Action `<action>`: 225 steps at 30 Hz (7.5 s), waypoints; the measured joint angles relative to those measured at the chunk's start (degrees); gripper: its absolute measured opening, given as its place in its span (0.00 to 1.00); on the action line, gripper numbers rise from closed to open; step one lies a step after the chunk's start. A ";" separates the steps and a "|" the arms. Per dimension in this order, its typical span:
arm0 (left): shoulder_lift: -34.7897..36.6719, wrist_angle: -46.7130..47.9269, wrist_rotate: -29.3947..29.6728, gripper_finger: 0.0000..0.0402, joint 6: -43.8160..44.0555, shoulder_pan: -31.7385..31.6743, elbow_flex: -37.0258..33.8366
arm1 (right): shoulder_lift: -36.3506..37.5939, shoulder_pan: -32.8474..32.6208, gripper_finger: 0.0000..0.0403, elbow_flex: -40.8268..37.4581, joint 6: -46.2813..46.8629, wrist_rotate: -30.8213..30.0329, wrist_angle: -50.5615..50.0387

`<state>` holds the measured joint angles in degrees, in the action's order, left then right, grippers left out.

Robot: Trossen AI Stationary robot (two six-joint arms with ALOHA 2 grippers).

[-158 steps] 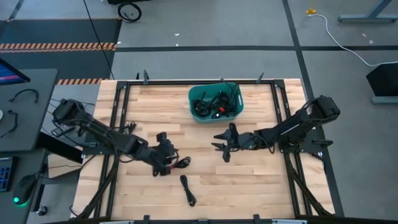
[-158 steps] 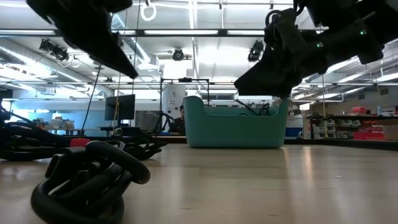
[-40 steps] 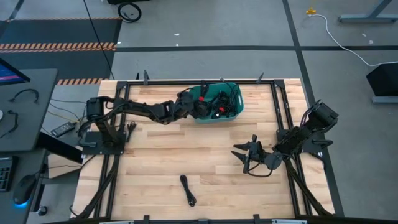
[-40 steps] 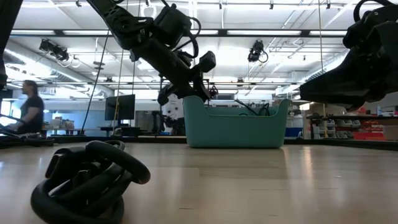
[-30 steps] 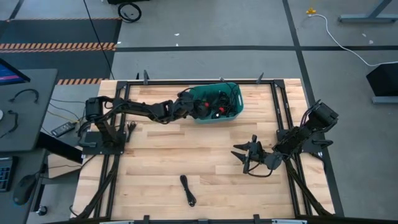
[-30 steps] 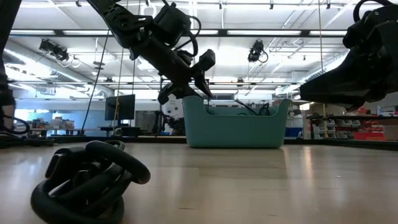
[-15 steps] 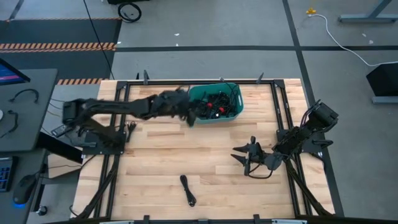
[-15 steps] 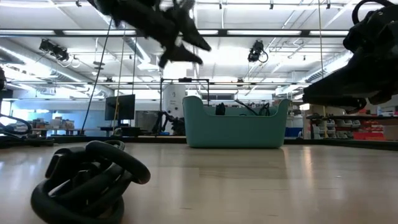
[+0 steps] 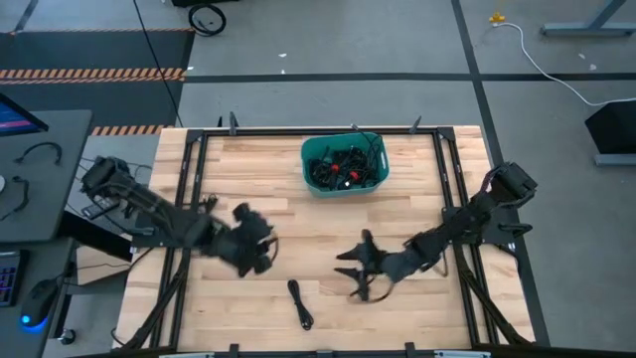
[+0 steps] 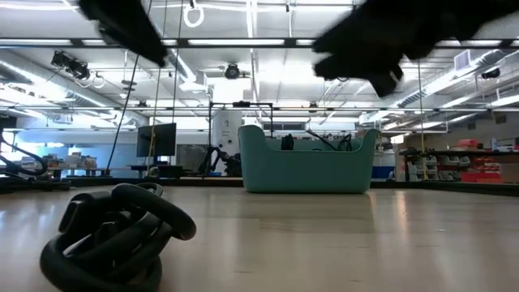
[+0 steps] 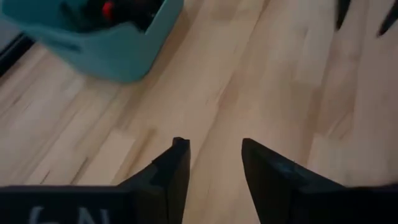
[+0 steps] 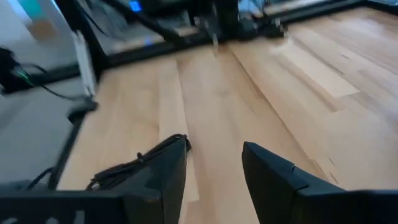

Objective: Pick and place USB-C Cables
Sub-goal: Put the black charger cable into the blue bin, then return to Home Position

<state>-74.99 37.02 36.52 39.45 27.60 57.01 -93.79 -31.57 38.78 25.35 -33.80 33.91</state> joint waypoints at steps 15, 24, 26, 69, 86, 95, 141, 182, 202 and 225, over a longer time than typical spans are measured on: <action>-0.01 16.61 25.59 0.35 28.17 20.10 -2.47 | -30.07 2.99 0.65 53.08 18.59 5.48 -47.63; -0.04 16.32 28.46 0.35 28.49 20.23 -2.70 | -45.81 2.22 0.62 74.37 28.47 10.89 -67.52; -0.04 15.08 28.89 0.35 28.63 20.23 -3.34 | -48.11 1.85 0.59 76.45 28.25 12.26 -68.20; -0.06 -13.22 24.90 0.35 42.66 16.16 -24.81 | -3.76 56.71 0.36 14.49 6.02 16.03 -42.10; 0.05 32.95 -1.20 0.35 39.40 -9.60 -5.39 | 11.14 36.80 0.71 11.32 -10.15 -6.84 -37.86; -0.25 38.80 -14.12 0.38 16.85 -36.60 -6.01 | 6.94 17.62 0.69 -8.83 -4.74 -8.48 0.71; -8.28 16.41 -43.30 0.13 5.13 -37.45 -18.79 | -1.99 -22.51 0.67 -11.48 -1.28 -28.21 26.34; -37.72 -31.50 -15.88 0.15 -3.65 -48.55 23.15 | 9.57 -21.14 0.60 -18.44 -5.19 -50.09 29.12; -25.60 -18.49 -28.72 0.59 -15.15 -46.78 28.72 | 9.55 -21.10 0.57 -18.44 -2.74 -48.14 29.00; -2.76 -33.71 4.30 0.04 -2.43 2.22 -8.89 | 13.82 -15.87 0.02 -18.50 7.51 -12.92 13.96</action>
<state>-77.75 3.31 40.82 37.02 29.82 48.12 -79.97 -47.44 20.28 32.86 -46.72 47.87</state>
